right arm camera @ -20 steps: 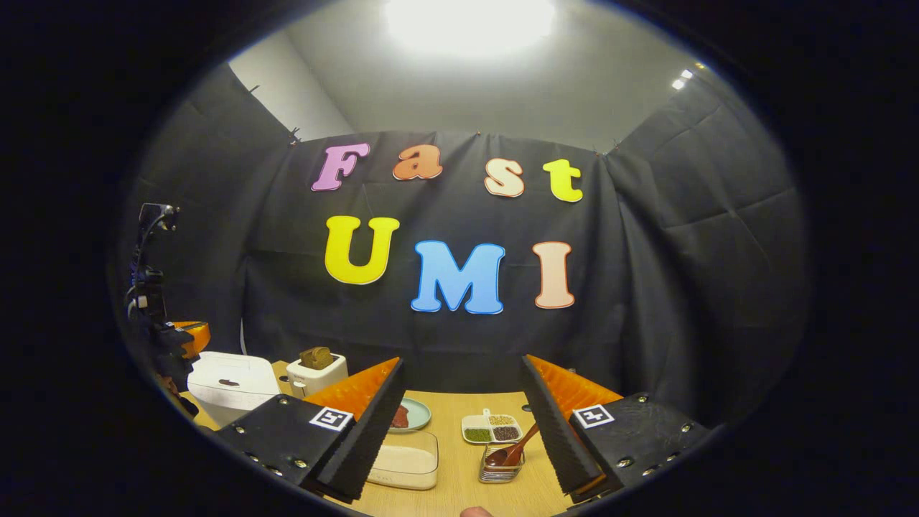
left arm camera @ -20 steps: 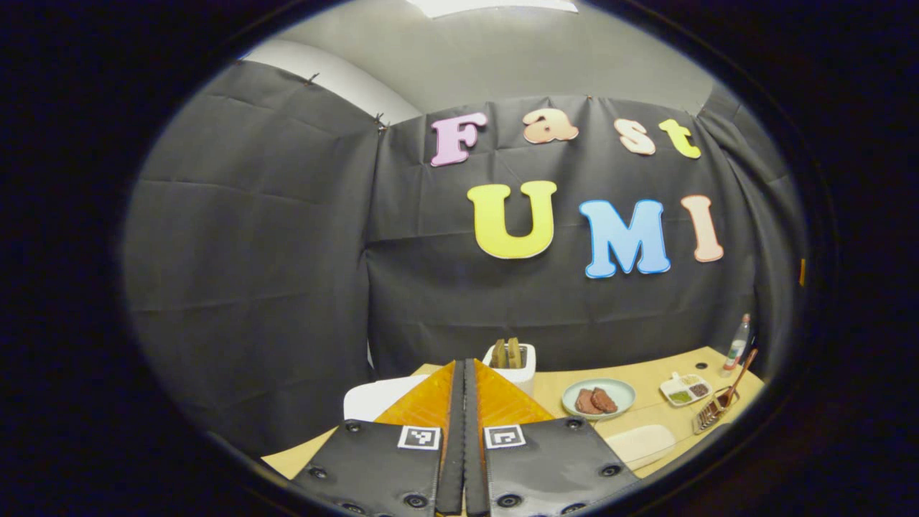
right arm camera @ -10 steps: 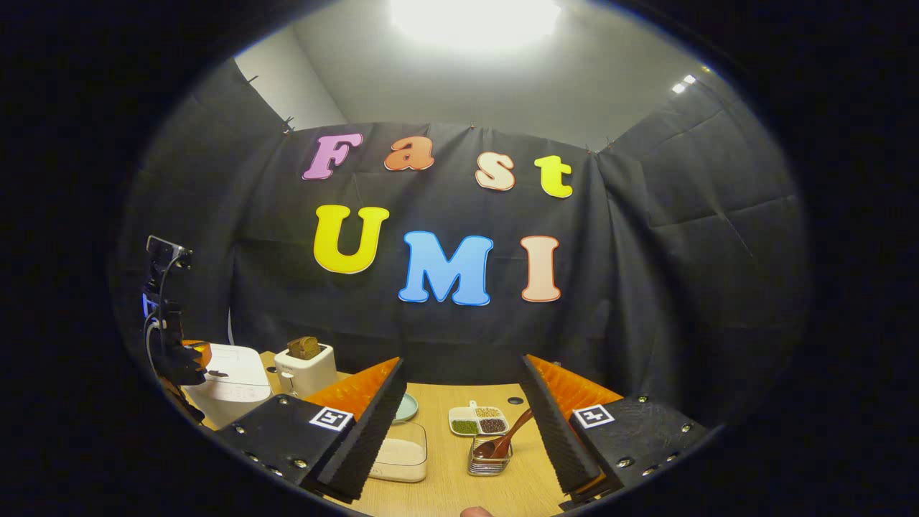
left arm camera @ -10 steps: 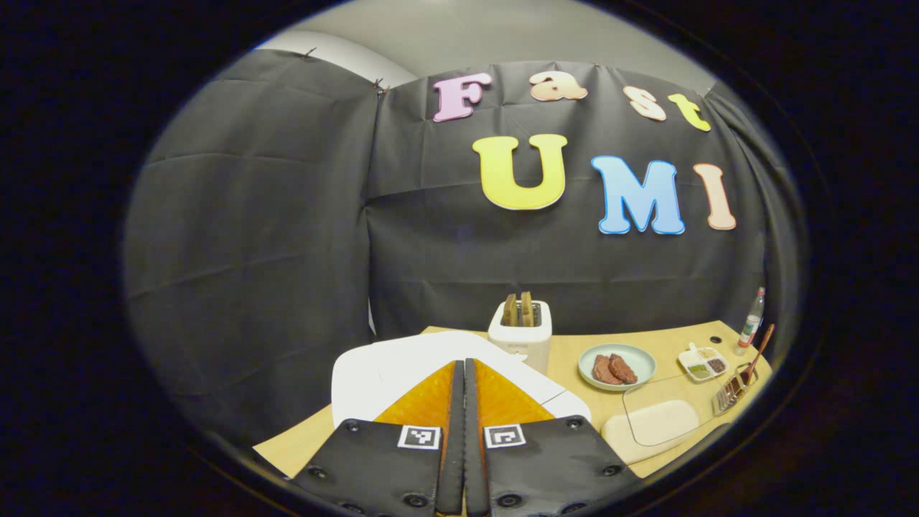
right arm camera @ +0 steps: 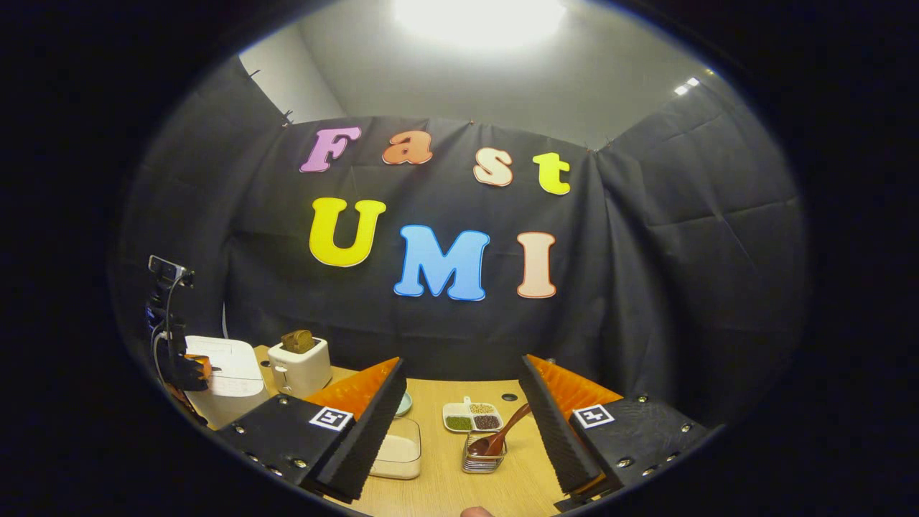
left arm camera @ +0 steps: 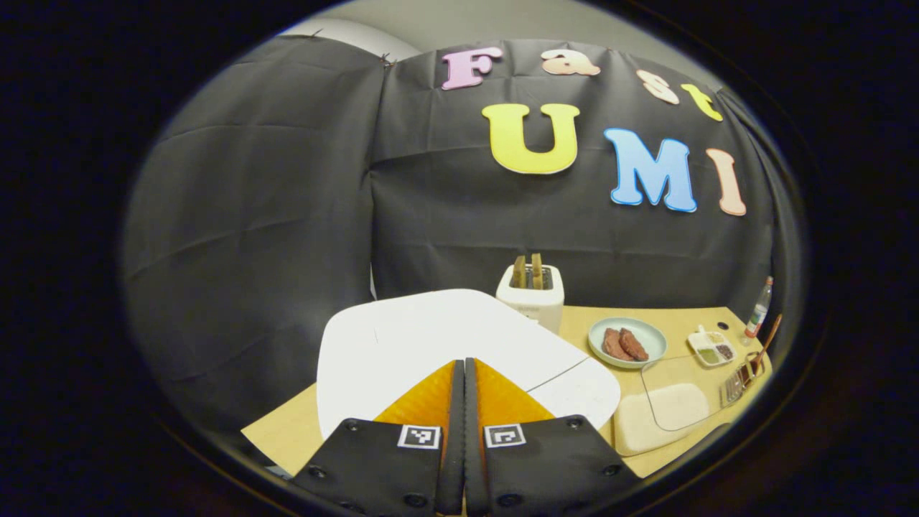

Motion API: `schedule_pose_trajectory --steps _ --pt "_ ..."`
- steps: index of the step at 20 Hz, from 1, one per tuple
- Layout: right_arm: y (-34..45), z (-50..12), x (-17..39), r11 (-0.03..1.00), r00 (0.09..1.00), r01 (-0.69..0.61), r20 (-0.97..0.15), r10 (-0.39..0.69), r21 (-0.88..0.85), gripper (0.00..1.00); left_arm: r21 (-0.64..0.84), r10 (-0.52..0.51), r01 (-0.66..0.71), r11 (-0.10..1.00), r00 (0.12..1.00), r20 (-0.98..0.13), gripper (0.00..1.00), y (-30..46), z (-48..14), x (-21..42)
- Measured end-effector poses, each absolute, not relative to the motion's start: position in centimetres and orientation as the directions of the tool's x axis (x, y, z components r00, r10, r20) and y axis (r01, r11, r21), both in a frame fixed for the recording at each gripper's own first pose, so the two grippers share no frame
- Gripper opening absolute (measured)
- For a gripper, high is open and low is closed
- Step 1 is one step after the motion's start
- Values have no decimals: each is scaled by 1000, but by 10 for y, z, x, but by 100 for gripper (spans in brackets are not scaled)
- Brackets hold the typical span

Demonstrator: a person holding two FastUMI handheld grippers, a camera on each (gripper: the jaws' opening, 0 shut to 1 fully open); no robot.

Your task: Close the left gripper, press the button to open the rice cooker; take a wooden spoon from the chopstick holder with the right hand, scoop a spoonful of rice and pour it into the rice cooker, then put the wooden spoon back into the chopstick holder.

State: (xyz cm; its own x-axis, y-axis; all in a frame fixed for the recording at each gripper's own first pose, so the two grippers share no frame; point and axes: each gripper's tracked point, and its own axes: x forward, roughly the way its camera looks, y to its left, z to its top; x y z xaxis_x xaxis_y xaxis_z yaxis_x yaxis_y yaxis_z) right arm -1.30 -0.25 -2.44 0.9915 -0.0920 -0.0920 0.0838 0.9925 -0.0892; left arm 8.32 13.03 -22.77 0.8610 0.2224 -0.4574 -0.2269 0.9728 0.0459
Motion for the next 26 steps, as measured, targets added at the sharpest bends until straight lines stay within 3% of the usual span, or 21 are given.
schedule_pose_trajectory --steps 12,22,26 --pt "-12 -27 -7 997 994 65 -84 -68 -39 96 40 232 -240 970 857 -461 11 131 -222 80" --pt "-36 -29 8 999 997 42 -64 -43 -14 96 84 335 -324 942 907 -256 8 151 -118 93" --pt "-51 -34 21 999 997 39 -72 -38 1 96 27 284 -284 958 942 -181 9 124 -80 83"
